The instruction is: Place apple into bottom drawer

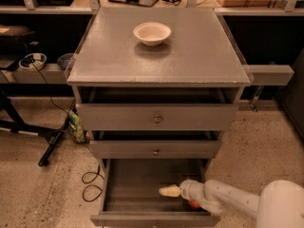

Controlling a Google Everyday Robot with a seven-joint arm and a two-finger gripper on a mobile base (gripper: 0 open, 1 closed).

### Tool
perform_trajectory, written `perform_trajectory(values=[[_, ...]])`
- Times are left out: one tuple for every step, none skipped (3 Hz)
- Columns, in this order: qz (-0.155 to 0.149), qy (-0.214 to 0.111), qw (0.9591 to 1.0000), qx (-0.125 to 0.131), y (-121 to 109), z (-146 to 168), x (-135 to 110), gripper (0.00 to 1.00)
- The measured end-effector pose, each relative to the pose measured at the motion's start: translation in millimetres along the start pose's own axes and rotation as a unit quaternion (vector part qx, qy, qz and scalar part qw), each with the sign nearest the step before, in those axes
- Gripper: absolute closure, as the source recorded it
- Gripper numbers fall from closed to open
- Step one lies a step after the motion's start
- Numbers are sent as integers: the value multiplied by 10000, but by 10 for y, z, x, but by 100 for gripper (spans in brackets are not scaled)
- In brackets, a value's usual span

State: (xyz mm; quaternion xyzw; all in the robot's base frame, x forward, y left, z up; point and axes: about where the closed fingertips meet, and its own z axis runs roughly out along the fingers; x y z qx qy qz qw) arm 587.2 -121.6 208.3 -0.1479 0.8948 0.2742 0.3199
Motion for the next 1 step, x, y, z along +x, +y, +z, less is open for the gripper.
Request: perform_trajectory(values=[[-2,-10,10000,7,-2,-9,-1,0]])
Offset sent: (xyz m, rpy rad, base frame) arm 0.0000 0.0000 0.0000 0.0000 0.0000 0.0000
